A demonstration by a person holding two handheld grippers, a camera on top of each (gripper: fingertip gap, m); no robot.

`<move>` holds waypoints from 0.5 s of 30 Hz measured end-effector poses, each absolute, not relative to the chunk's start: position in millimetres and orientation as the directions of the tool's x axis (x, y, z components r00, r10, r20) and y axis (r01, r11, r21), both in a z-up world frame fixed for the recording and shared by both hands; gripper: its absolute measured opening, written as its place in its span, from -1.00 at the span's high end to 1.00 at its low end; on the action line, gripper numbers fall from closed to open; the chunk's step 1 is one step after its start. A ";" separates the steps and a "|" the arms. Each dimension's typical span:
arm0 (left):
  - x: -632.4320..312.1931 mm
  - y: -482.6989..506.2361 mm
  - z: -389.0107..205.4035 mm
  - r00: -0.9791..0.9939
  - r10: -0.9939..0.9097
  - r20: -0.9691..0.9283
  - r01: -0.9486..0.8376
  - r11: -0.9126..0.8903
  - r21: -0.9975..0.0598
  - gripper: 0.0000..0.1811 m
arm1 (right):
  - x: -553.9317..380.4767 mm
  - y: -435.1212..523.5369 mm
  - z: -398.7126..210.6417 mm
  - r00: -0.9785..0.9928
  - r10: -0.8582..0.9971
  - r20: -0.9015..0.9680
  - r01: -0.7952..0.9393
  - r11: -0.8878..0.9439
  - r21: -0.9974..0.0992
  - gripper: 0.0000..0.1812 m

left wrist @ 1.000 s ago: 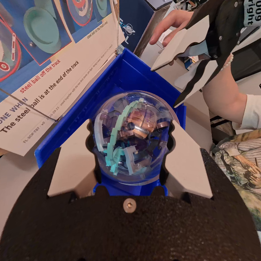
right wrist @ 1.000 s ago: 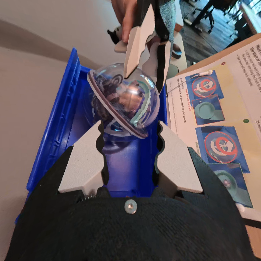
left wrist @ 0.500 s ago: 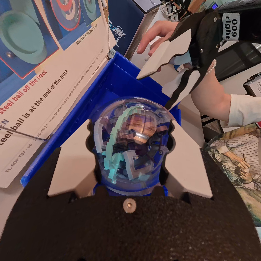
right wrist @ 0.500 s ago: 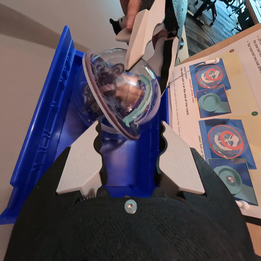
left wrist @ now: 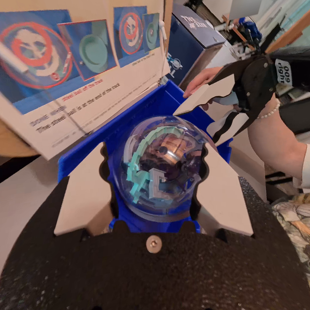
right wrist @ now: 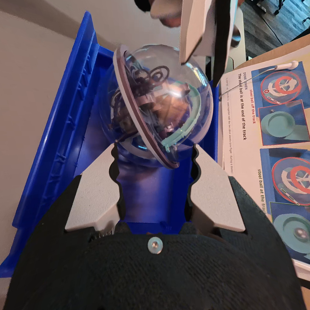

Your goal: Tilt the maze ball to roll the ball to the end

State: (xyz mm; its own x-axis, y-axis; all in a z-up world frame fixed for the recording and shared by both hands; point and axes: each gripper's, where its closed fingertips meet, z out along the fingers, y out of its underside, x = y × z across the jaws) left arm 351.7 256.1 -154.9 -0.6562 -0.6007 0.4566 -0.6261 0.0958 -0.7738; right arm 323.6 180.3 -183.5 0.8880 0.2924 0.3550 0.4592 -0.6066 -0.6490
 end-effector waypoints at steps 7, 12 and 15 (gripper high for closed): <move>315.9 282.7 -164.4 -0.608 -0.613 0.505 -0.669 0.052 -0.742 -0.41 | 325.3 175.4 -183.9 0.932 0.262 0.251 0.362 -0.623 -0.693 0.00; 301.4 264.3 -179.2 -0.605 -0.549 0.576 -0.727 0.086 -0.681 -0.40 | 326.2 185.7 -187.3 0.969 0.242 0.047 0.197 -0.643 -0.740 -0.18; 301.1 254.3 -201.4 -0.579 -0.563 0.590 -0.774 0.151 -0.615 -0.55 | 318.3 196.9 -195.9 0.964 0.263 -0.030 0.161 -0.673 -0.722 -0.24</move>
State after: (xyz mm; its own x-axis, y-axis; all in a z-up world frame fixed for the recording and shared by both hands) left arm 301.1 254.3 -201.4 -0.5792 -0.5628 0.5897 -0.7736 0.1513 -0.6154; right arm 318.3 196.9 -195.9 0.9643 0.2630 -0.0299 0.1612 -0.6729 -0.7219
